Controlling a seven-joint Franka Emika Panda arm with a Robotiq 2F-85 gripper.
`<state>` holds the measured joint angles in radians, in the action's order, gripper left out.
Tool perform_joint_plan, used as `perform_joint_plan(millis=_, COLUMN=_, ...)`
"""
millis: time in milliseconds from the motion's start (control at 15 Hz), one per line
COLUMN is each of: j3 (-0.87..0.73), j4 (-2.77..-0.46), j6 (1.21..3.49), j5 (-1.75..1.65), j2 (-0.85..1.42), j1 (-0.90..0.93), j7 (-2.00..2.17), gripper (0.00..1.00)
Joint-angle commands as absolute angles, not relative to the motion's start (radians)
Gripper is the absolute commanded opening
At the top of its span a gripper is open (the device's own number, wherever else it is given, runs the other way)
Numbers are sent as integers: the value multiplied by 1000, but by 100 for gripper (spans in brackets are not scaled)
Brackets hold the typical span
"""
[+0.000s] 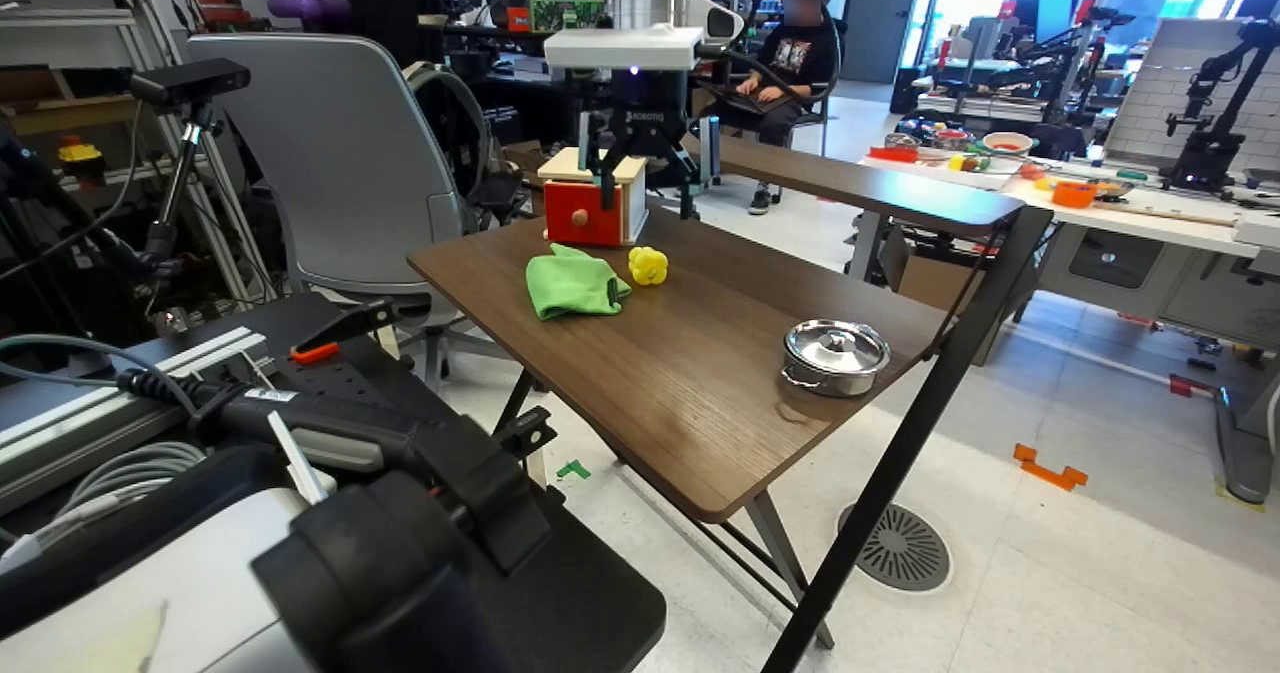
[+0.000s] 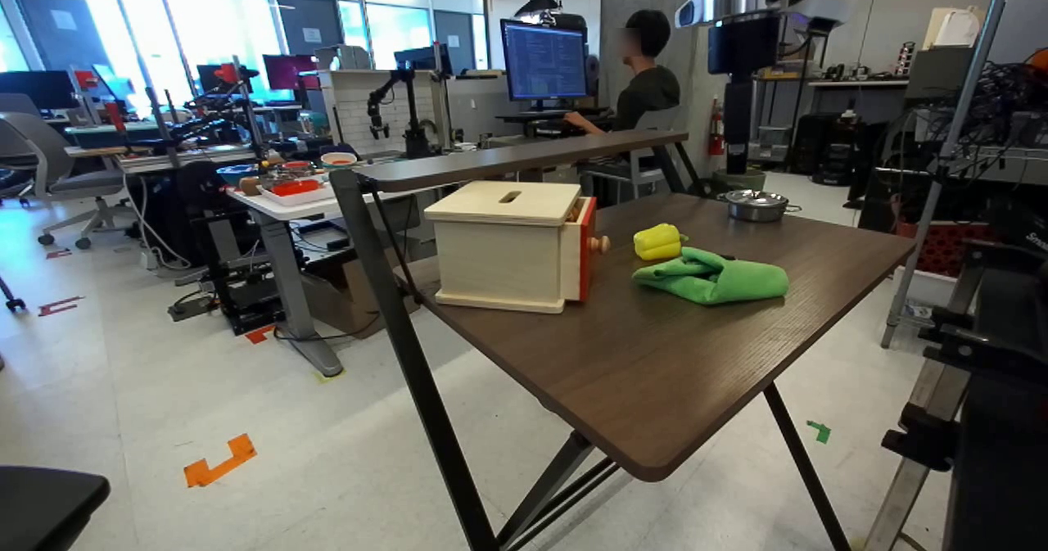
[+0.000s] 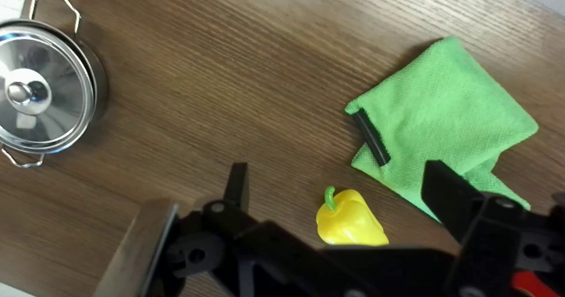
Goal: Move the yellow bell pepper
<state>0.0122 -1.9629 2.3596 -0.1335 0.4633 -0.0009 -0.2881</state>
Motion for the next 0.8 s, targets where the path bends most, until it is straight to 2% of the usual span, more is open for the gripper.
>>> perform_joint_plan(millis=0, j3=25, j4=-1873, j6=2418, j5=-153, j2=563, j1=-5, j7=-306, gripper=100)
perform_joint_plan(millis=733, j3=53, j4=-1734, j6=2433, j5=-160, j2=724, j1=11, j7=-344, gripper=100)
